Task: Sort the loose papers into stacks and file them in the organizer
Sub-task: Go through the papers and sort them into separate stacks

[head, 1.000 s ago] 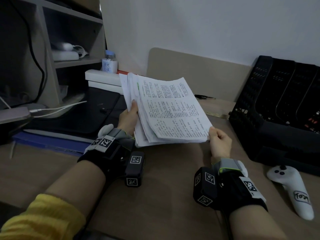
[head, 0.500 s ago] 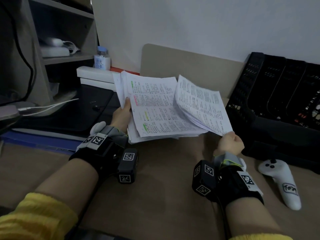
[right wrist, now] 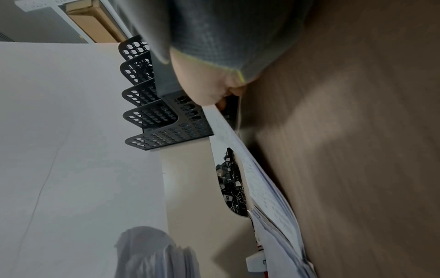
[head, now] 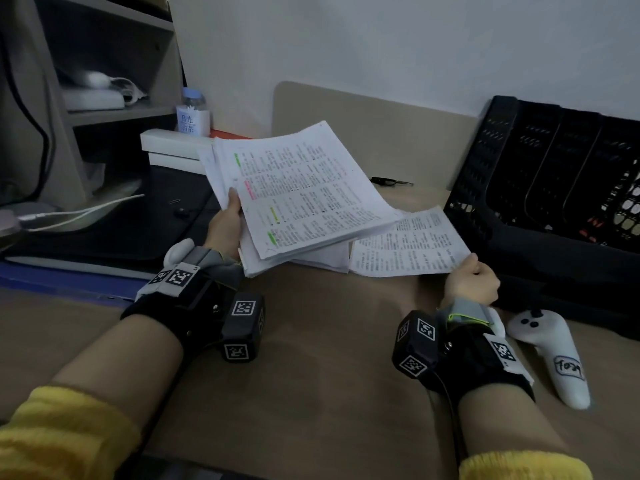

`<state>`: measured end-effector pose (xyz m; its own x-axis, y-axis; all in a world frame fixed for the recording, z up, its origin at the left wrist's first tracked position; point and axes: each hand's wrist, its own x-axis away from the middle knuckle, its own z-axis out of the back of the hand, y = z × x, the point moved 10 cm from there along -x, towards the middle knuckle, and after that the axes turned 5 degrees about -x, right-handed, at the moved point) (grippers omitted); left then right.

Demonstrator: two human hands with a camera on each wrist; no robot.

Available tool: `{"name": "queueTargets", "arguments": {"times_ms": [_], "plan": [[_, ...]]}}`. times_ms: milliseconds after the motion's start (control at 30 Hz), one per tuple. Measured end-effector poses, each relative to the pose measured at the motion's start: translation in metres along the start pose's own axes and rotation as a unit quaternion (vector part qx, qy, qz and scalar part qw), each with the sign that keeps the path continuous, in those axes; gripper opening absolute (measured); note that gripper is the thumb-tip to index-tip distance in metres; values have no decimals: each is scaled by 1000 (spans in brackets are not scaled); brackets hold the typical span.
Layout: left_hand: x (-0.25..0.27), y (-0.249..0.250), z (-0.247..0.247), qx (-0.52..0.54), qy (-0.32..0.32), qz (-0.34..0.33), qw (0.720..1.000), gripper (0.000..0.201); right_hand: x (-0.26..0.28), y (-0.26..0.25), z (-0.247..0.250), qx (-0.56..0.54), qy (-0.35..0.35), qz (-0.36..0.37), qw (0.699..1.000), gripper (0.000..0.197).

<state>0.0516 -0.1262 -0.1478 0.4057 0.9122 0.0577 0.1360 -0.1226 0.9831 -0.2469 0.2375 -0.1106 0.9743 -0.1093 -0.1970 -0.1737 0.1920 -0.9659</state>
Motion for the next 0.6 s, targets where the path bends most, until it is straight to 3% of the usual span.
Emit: {"name": "queueTargets", "arguments": {"times_ms": [133,233,433,600], "plan": [[7,5,1,6,17,-9,1000,61,-3,6,-13,50,-60,-22,997,37],[4,4,4,14,29,-12,999,58,1,9,-20,70,-100,-38,992,49],[-31,-20,12,12,2,-4,1000,96,13,-6,-29,135,-135,39,981,68],[-16,-12,7,16,-6,2,1000,93,18,-20,-23,159,-107,110,975,67]]}}
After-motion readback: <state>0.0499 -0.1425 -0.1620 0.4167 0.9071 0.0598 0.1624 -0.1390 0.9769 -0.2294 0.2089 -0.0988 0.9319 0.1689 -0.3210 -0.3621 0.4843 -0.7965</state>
